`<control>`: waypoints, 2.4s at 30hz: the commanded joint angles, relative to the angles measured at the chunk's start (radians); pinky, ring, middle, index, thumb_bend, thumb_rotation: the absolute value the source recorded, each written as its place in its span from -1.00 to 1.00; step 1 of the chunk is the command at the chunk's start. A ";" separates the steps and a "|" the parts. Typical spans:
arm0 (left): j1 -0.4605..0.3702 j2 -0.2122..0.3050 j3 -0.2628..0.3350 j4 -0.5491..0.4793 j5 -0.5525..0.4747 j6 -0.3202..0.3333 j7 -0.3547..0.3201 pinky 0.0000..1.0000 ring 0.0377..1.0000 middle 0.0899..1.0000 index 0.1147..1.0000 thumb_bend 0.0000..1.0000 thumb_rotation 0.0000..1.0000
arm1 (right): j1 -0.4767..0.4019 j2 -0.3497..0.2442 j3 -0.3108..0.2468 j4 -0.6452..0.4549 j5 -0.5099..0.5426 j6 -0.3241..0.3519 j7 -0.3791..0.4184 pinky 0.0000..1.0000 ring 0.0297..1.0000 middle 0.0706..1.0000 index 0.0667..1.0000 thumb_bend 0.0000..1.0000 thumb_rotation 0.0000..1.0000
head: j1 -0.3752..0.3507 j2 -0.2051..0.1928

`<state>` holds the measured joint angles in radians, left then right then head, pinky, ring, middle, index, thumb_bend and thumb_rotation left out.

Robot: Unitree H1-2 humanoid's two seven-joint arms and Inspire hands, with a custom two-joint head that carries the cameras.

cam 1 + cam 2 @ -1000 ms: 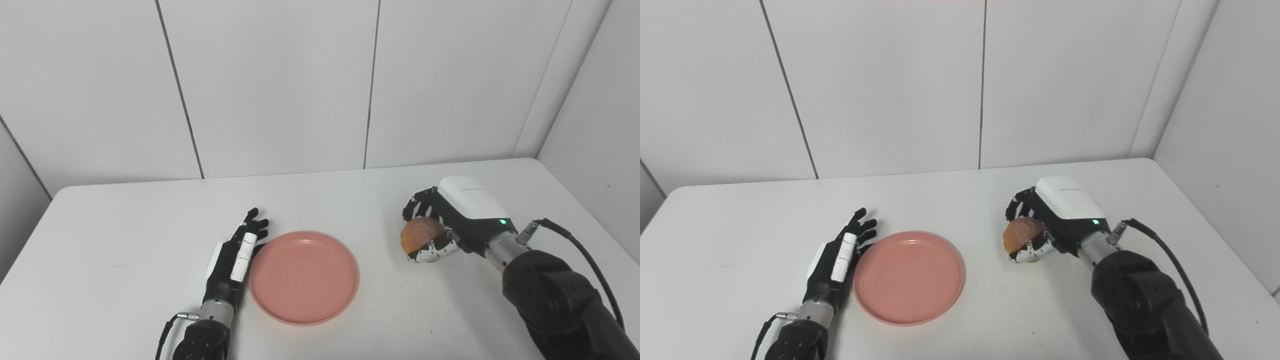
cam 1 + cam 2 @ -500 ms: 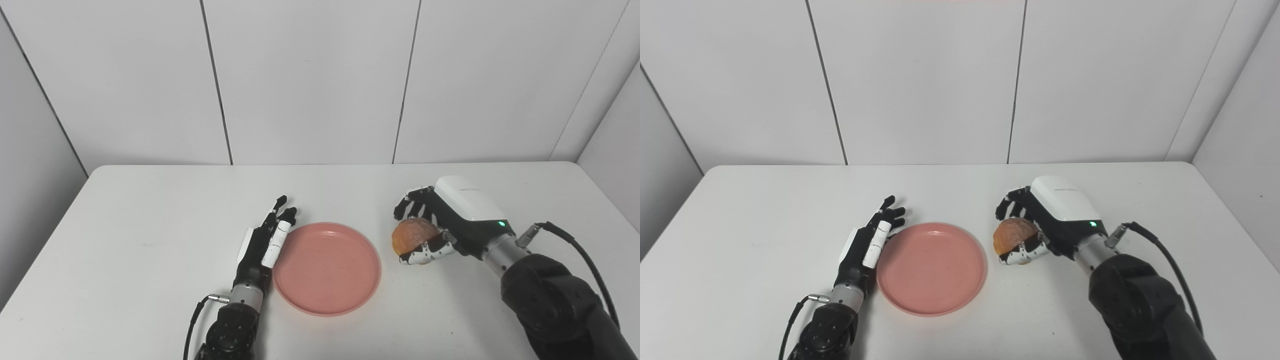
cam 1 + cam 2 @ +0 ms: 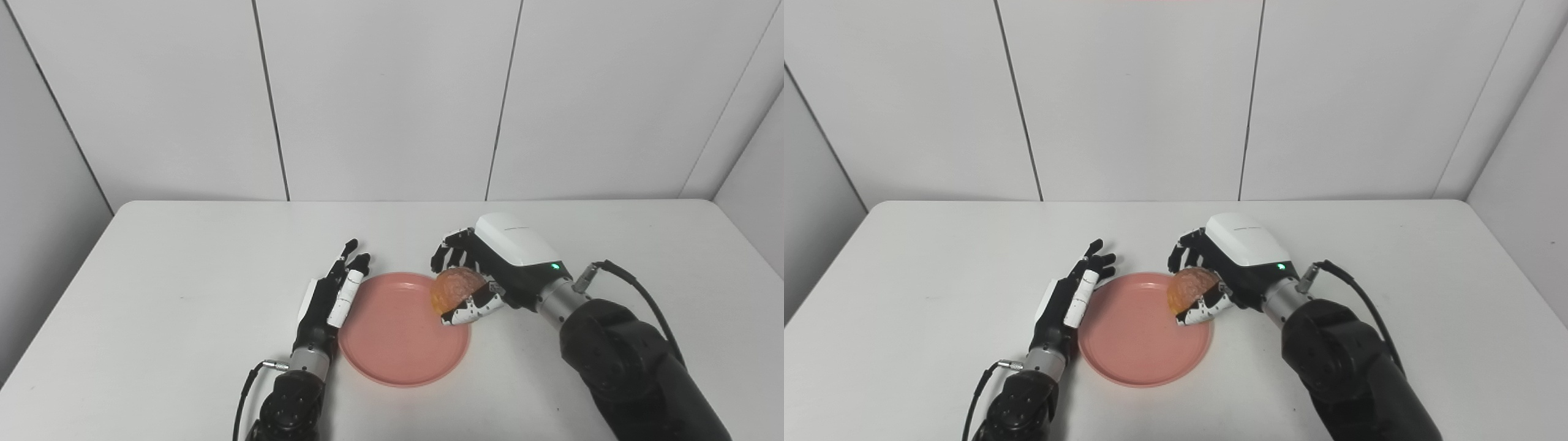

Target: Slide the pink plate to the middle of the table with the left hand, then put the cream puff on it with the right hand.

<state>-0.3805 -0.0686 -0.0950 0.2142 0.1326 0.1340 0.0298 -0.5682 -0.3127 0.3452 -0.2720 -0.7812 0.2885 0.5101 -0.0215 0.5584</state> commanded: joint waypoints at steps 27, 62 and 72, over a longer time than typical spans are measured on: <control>-0.009 -0.008 -0.016 0.012 0.005 0.007 -0.010 0.57 0.74 0.78 0.85 0.87 1.00 | -0.112 0.105 0.106 0.248 -0.018 -0.071 -0.061 -0.30 -0.19 -0.14 -0.03 0.04 -1.00 | -0.014 0.008; -0.016 0.008 -0.029 0.040 0.012 -0.046 -0.019 0.75 0.83 0.88 0.87 0.85 1.00 | -0.091 0.093 0.127 0.279 -0.040 -0.068 -0.023 0.20 0.39 0.42 0.36 0.96 -0.29 | -0.020 0.017; -0.015 0.006 -0.029 0.017 0.017 0.003 -0.009 0.70 0.79 0.84 0.85 0.85 1.00 | -0.088 0.077 0.122 0.286 -0.032 -0.098 -0.027 0.42 0.58 0.57 0.47 1.00 -0.08 | -0.022 0.016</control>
<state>-0.3812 -0.0521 -0.1118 0.2284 0.1378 0.1009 0.0270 -0.6306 -0.2312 0.4775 0.0375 -0.8142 0.2082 0.5057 -0.0445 0.5737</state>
